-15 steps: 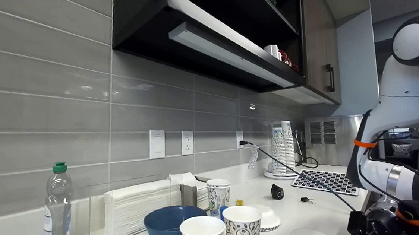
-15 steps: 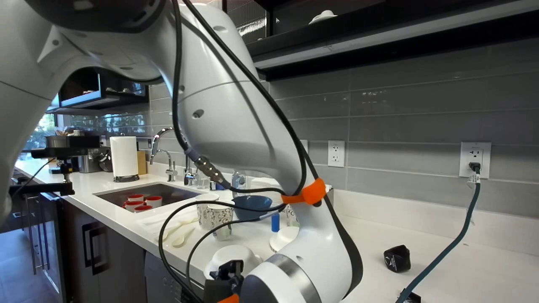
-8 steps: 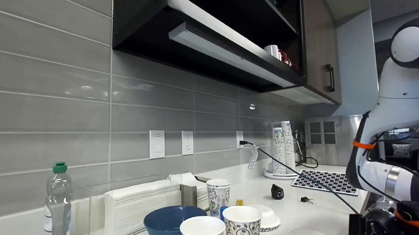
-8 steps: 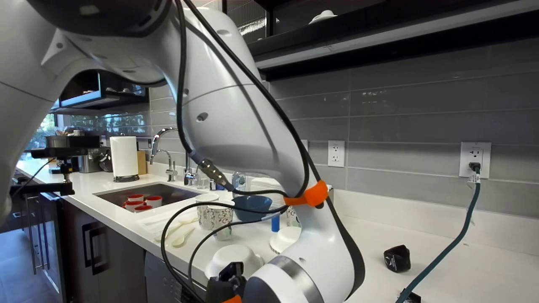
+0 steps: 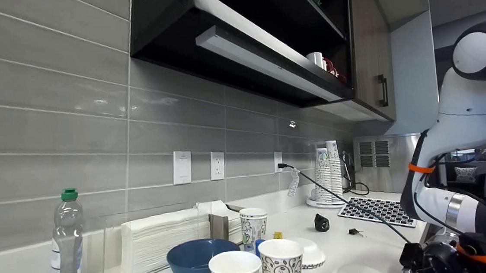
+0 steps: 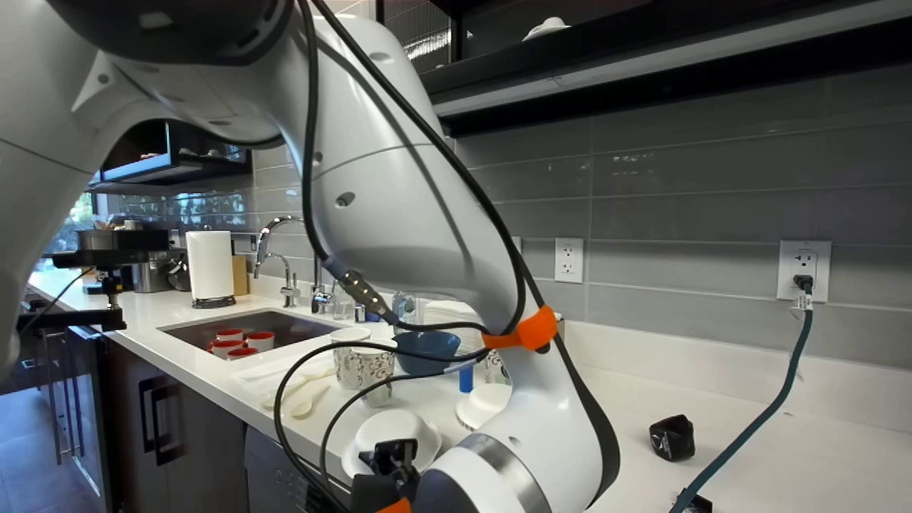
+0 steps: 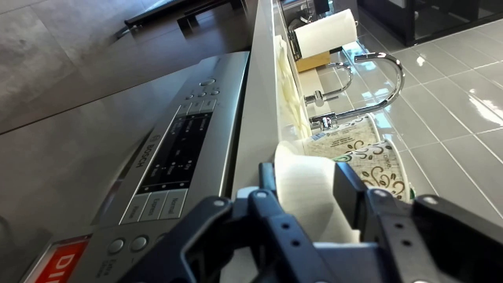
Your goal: Stack up the white bowls on the counter
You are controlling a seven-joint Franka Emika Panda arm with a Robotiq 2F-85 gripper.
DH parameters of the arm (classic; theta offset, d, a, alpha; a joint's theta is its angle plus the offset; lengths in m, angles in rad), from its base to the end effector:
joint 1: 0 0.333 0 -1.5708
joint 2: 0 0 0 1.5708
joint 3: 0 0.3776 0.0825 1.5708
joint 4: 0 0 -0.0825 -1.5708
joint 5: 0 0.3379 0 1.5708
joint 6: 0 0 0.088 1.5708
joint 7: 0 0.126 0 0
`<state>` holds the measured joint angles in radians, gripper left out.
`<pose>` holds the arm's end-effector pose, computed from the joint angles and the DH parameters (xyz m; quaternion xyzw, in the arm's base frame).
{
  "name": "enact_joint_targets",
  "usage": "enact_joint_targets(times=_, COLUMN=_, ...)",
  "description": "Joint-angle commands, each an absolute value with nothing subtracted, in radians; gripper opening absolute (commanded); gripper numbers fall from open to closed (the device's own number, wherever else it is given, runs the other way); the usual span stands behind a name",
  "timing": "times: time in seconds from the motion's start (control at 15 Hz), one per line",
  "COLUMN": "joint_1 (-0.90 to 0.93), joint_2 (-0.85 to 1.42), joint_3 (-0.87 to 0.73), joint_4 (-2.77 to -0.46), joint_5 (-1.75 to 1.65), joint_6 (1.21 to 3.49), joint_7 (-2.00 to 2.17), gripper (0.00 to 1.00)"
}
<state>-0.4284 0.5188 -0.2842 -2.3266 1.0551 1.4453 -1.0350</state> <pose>0.3731 -0.1660 0.2242 -0.7374 0.1791 0.0628 0.6483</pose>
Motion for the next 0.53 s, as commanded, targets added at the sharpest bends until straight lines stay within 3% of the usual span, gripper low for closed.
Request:
enact_joint_targets(times=0.0, joint_1=-0.424, joint_2=0.533, joint_3=-0.287, joint_4=-2.309, joint_5=1.068, joint_6=1.424, joint_7=-1.034, gripper=0.74)
enact_joint_targets(times=0.2, joint_1=-0.424, joint_2=0.534, joint_3=-0.288, joint_4=-2.308, joint_5=1.068, joint_6=1.426, joint_7=-1.033, gripper=0.96)
enact_joint_targets(times=0.33, joint_1=-0.425, joint_2=0.54, joint_3=-0.287, joint_4=-2.303, joint_5=1.068, joint_6=1.424, joint_7=-1.033, gripper=1.0)
enact_joint_targets(times=0.47, joint_1=-0.426, joint_2=0.546, joint_3=-0.286, joint_4=-2.298, joint_5=1.069, joint_6=1.423, joint_7=-1.033, gripper=0.77)
